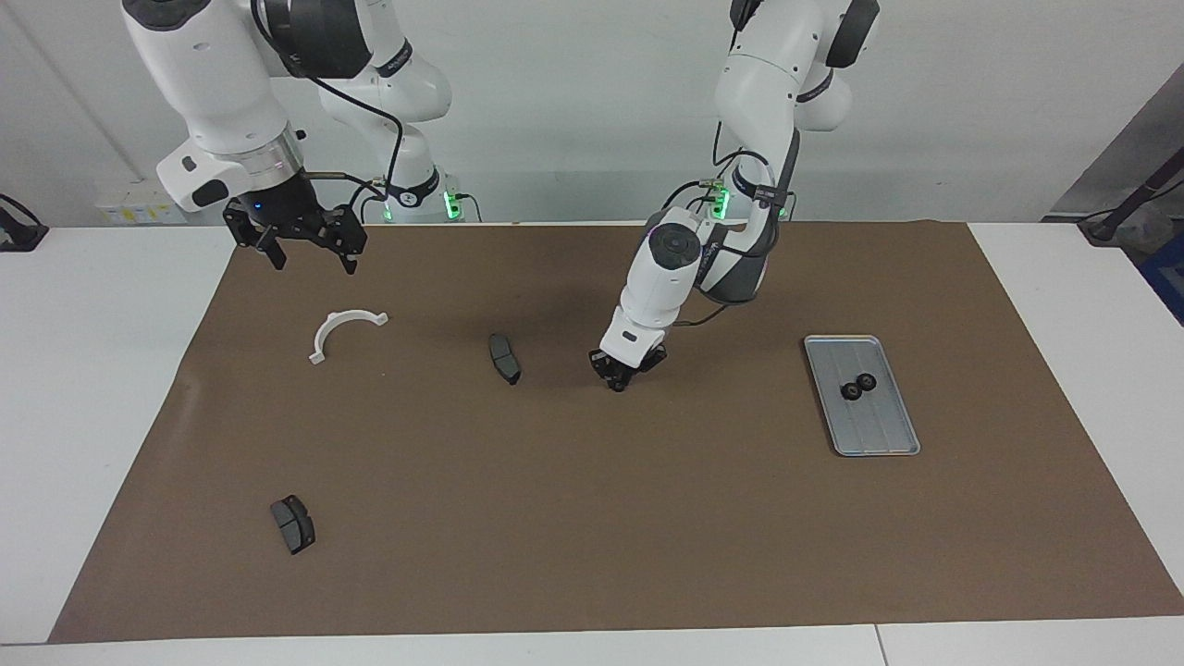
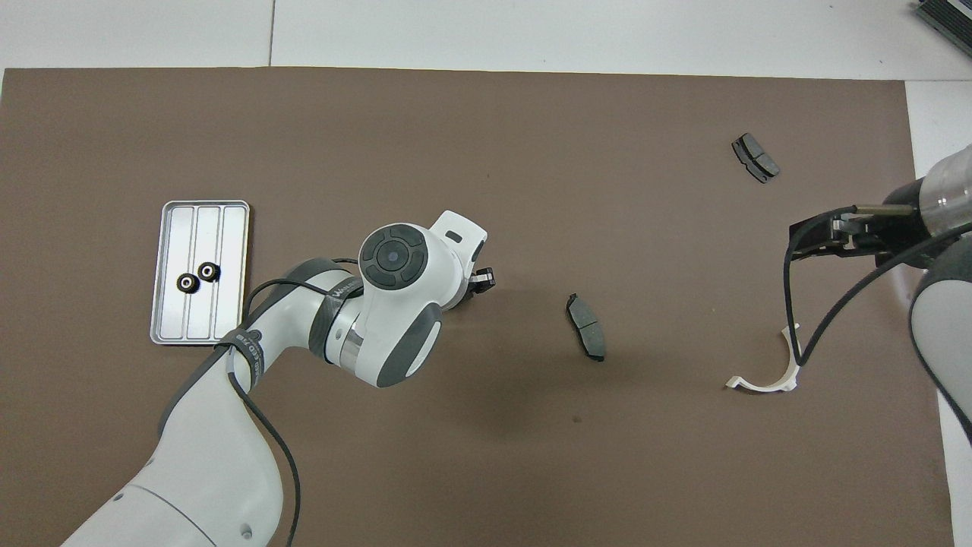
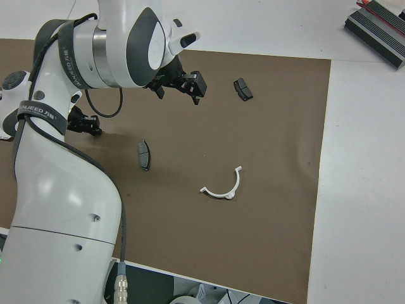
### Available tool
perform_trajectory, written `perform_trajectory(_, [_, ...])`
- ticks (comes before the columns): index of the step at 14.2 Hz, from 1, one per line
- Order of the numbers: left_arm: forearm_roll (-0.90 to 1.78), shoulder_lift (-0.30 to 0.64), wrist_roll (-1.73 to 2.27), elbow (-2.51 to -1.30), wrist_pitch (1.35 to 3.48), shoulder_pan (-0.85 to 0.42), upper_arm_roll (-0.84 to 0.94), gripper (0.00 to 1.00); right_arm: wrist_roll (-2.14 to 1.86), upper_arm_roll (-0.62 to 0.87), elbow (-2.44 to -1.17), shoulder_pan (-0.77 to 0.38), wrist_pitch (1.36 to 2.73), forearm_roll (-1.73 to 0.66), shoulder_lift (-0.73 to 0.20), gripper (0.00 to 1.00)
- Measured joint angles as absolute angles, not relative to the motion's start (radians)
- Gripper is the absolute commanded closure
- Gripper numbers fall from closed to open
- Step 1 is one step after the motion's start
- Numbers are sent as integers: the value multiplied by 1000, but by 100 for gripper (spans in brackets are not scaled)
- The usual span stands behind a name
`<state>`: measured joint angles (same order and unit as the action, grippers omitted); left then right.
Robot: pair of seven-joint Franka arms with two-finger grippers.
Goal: Pick bearing gear from pile to tray
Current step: 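Grasp the last mid-table gear with the left gripper and lift it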
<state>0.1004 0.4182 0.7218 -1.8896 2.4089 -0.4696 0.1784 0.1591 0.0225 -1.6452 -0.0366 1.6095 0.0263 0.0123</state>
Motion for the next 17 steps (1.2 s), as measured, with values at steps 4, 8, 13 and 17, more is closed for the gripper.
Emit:
perform_trajectory(4, [100,418,722,-1889,2409,-470,178,95,159,22,-1645,-37,1609,26,12,0])
perform_trajectory(8, [100,418,723,-1885,2405,-468,171,99,159,22,-1645,-37,1609,26,12,0])
perform_trajectory(13, [100,416,723,-1834,2351,-441,154,100,159,22,-1645,-37,1609,26,12,0])
perform_trajectory(17, [78,409,716,-1797,2262,-375,151,100,159,22,-1645,-37,1609,26,12,0])
